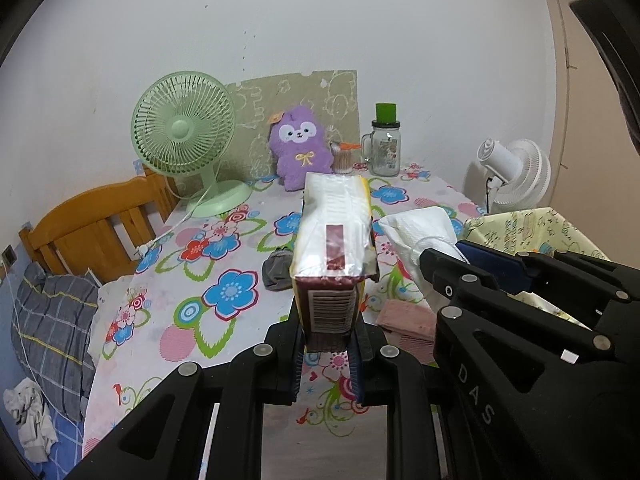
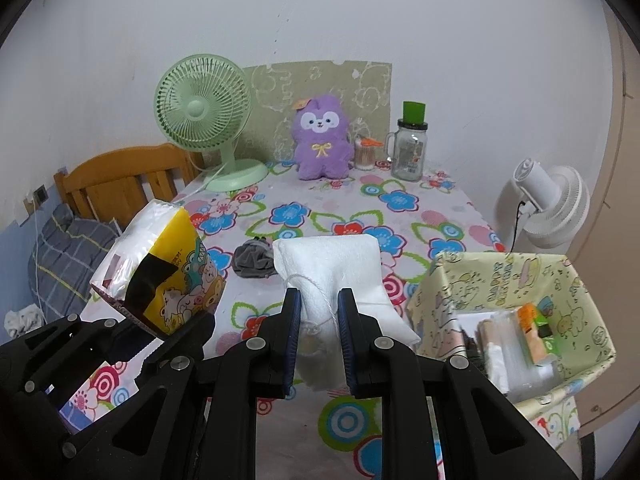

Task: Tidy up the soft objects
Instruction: 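Lift the tissue box and white cloth and carry them toward the birthday box, then lower the tissue box into the birthday box and open the left gripper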

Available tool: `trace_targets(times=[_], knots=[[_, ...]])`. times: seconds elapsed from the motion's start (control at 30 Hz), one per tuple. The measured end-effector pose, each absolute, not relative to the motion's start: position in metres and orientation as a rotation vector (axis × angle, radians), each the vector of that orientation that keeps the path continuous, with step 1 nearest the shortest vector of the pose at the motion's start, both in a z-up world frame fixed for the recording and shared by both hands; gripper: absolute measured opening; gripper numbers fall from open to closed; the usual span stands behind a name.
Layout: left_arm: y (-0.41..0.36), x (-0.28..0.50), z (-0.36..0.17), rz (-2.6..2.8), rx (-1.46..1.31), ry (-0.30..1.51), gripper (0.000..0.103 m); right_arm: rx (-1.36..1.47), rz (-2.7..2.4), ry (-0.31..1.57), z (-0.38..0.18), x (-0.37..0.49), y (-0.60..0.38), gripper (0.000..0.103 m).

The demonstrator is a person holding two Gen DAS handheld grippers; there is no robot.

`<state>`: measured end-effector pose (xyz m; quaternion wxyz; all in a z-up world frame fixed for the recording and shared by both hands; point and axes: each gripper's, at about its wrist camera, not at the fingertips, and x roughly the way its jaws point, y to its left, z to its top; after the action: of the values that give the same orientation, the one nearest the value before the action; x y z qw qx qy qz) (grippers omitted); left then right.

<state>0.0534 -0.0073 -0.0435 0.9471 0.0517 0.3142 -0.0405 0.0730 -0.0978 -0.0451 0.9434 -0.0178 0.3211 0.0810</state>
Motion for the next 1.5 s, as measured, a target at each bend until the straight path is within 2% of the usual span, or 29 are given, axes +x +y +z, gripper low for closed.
trace_targets(times=[0.67, 1.5], knots=[[-0.039, 0.048, -0.011, -0.129, 0.114, 0.591, 0.017, -0.015, 0.106, 0.614, -0.012, 0.066, -0.135, 0.022], [-0.115, 0.069, -0.005, -0.245, 0.16, 0.597, 0.017, 0.024, -0.008, 0.632, -0.01, 0.077, -0.216, 0.022]])
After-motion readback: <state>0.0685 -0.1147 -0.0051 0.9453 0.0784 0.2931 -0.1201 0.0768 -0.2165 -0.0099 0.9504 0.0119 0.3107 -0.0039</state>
